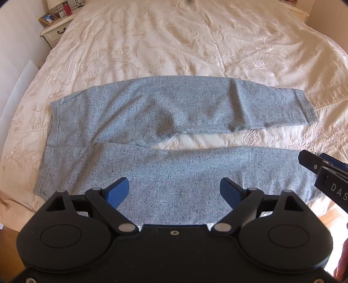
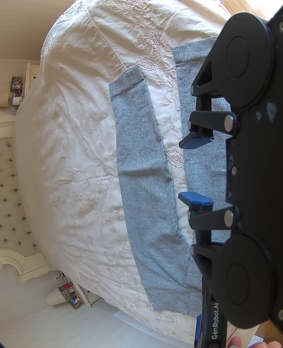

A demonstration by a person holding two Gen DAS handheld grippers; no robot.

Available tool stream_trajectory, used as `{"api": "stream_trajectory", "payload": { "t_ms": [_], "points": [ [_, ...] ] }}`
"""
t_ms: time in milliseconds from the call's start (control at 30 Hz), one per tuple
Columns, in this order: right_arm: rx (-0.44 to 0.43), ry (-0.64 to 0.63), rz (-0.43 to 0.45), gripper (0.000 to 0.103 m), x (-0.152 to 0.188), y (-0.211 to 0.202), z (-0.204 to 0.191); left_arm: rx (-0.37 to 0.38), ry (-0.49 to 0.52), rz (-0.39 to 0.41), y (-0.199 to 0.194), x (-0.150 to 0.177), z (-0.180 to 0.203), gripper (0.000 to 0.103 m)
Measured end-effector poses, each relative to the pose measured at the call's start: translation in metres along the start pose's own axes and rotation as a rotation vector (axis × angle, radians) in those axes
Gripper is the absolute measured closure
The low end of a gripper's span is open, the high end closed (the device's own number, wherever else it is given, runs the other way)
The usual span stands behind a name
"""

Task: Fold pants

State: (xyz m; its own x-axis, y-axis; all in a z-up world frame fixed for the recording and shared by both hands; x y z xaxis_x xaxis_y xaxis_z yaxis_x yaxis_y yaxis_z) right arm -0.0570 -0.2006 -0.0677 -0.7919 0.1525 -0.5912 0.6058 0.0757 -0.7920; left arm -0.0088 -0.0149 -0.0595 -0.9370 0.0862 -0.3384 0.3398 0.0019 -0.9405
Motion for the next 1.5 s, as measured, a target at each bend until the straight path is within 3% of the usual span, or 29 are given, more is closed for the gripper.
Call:
{"api": "stream_trajectory", "payload": {
  "t_ms": [1500],
  "points": [
    [-0.054, -0.014, -0.016, 0.056, 0.005, 0.001, 0.012, -0.028, -0.025, -0.011, -0.002, 0.013, 0.013, 0.012]
  ]
}}
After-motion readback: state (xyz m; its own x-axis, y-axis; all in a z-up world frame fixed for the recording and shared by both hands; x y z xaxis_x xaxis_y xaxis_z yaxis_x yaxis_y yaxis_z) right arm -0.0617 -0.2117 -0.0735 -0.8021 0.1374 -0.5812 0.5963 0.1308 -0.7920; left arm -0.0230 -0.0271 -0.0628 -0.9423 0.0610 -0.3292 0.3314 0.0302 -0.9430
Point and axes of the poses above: each gripper's, at about its wrist camera, not at the fingertips, and y roughly the way its jaws point, z to its right, x to its underside, the point moved 7 cm from there along y, roughly the way its jaws point, and after that the axes turned 5 degrees about -y, right-handed, at the moved point
